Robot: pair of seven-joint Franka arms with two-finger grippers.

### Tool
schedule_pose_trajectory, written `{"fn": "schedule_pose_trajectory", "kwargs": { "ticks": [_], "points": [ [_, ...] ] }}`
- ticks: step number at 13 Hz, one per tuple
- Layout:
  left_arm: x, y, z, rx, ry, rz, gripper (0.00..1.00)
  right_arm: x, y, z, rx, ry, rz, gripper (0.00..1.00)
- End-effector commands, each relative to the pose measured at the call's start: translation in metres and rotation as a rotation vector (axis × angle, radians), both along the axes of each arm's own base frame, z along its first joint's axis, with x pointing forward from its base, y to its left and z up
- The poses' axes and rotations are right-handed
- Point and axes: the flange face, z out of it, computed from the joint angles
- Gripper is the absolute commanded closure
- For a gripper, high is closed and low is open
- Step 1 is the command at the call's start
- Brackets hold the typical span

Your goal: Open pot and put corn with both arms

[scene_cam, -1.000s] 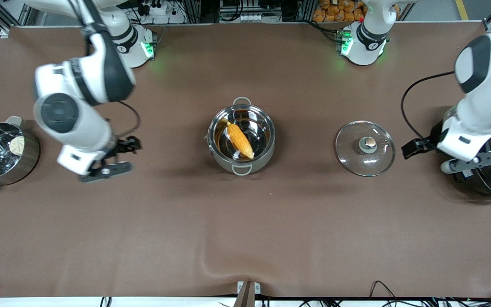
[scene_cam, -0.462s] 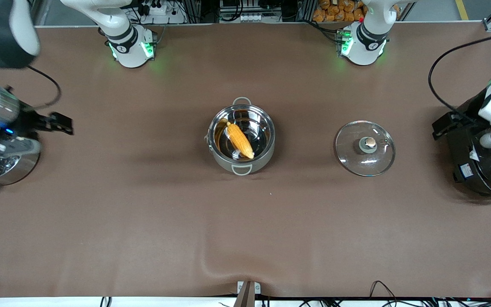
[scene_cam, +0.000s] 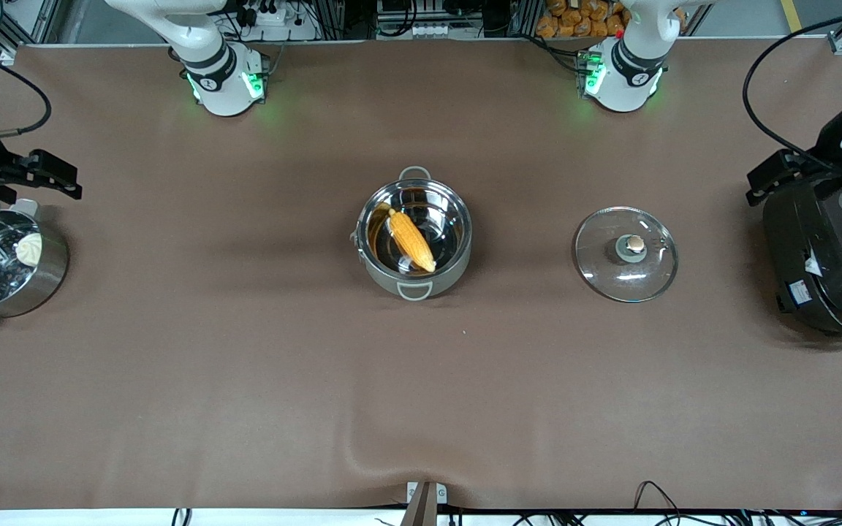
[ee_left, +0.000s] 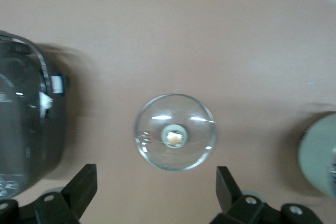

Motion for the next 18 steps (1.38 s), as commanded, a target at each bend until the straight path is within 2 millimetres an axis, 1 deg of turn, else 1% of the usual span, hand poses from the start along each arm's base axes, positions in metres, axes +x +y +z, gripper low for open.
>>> {"fn": "schedule_pose_trajectory", "kwargs": {
  "ticks": [1,3,4,6,9,10,14,15,18],
  "points": [
    [-0.015,-0.007,0.017,-0.027,0.003,-0.029,0.00,-0.005,-0.005,0.009,0.019,-0.013,-0.023,0.00],
    [-0.023,-0.005,0.017,-0.013,0.036,-0.034,0.00,-0.006,-0.005,0.008,0.045,-0.004,-0.030,0.00],
    [-0.024,-0.003,0.018,-0.011,0.041,-0.029,0.00,-0.006,-0.009,0.008,0.061,-0.005,-0.039,0.00],
    [-0.031,0.000,0.019,-0.004,0.056,-0.035,0.00,-0.004,-0.008,0.007,0.063,-0.009,-0.038,0.00],
    [-0.041,0.005,0.002,0.022,0.075,-0.029,0.00,-0.005,-0.009,0.007,0.063,-0.011,-0.038,0.00],
    [-0.040,0.006,0.000,0.042,0.065,-0.030,0.00,-0.005,-0.008,0.008,0.063,-0.012,-0.036,0.00],
    [-0.027,0.008,0.000,0.047,0.006,-0.043,0.00,-0.005,-0.007,0.008,0.063,-0.015,-0.035,0.00],
    [-0.022,0.010,-0.005,0.051,0.015,-0.051,0.00,-0.005,-0.007,0.008,0.063,-0.014,-0.035,0.00],
    [-0.015,0.010,0.000,0.047,0.005,-0.050,0.00,-0.005,-0.007,0.008,0.063,-0.015,-0.035,0.00]
  ]
}}
